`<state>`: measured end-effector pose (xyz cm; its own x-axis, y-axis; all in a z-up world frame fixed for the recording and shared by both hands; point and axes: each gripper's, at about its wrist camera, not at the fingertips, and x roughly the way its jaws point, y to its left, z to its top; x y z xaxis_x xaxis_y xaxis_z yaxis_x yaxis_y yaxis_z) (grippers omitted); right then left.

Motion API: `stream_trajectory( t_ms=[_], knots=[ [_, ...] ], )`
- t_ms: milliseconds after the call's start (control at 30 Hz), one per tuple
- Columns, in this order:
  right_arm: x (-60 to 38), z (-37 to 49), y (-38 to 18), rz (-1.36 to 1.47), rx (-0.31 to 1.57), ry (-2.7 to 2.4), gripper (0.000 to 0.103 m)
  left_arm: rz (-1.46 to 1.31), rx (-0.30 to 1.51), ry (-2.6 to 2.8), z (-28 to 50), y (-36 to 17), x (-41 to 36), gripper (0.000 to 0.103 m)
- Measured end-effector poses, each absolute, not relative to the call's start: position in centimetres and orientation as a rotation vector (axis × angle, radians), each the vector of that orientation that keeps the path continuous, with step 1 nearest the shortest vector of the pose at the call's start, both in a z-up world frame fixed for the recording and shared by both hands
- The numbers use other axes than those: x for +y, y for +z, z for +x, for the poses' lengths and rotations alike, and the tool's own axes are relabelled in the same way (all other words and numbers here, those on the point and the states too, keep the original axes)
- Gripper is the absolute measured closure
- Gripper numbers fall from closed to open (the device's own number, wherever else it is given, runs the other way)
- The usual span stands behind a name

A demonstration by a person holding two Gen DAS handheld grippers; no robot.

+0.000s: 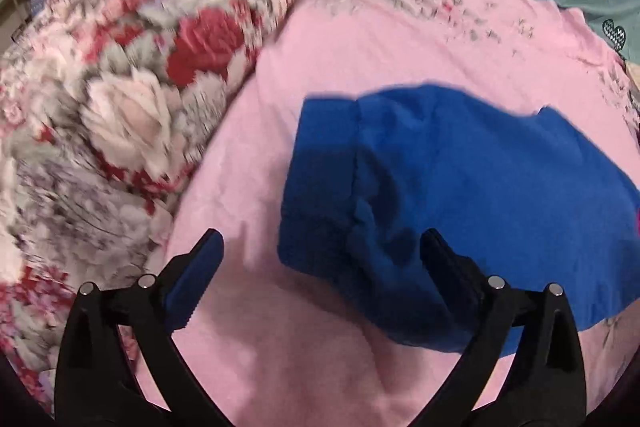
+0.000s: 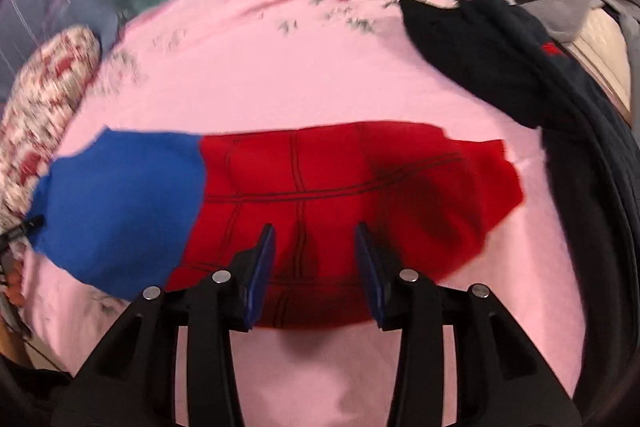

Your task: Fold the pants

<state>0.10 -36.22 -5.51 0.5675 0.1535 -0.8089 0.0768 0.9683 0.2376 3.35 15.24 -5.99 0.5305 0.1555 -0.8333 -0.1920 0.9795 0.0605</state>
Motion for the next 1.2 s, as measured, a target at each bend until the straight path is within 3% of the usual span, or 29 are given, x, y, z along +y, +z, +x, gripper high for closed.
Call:
stream_trajectory(
  t_ms=[67,200,367,567,667,700,767,1033,1167,1200],
  knots=[
    [-37.1,-1.5,-3.9,0.272,0.916,-0.012,0.056,-0.028,0.917,0.169,2.9,-3.8,14.1,0.004],
    [-40.8,-3.1,-3.4,0.411,0.899,-0.193,0.035,-0.054,0.844,-0.017,2.3,-1.3,10.9,0.003],
    [-42.0,-2.7,-5.8,0.495,0.987,-0.249,0.035,-0.046,0.891,-0.159,3.3,-3.1,7.2,0.003],
    [-43.4,-0.7,-7.8,0.552,0.931,-0.238,0.034,-0.017,1.048,-0.058,5.5,-10.0,6.6,0.003],
    [-44.0,-0.5,-8.7,0.582,0.908,-0.244,0.054,0.033,1.015,-0.063,5.1,-9.6,6.0,0.003],
    [-44.0,-0.5,-8.8,0.587,0.904,-0.23,0.071,0.021,1.023,-0.064,5.2,-9.6,6.1,0.003],
    [-44.2,-0.3,-8.8,0.652,0.909,-0.195,0.076,-0.011,1.038,-0.073,5.5,-9.3,6.7,0.003],
    [-36.7,0.6,0.3,0.541,0.809,0.047,0.078,-0.142,0.909,-0.083,4.8,-5.6,9.5,0.004],
    [-27.9,3.7,-0.7,0.4,0.888,0.17,0.074,-0.156,0.89,-0.077,4.6,-4.8,9.8,0.004],
    [-26.0,4.2,-1.4,0.352,0.903,0.176,0.067,-0.149,0.89,-0.079,4.6,-4.8,9.7,0.004]
  ],
)
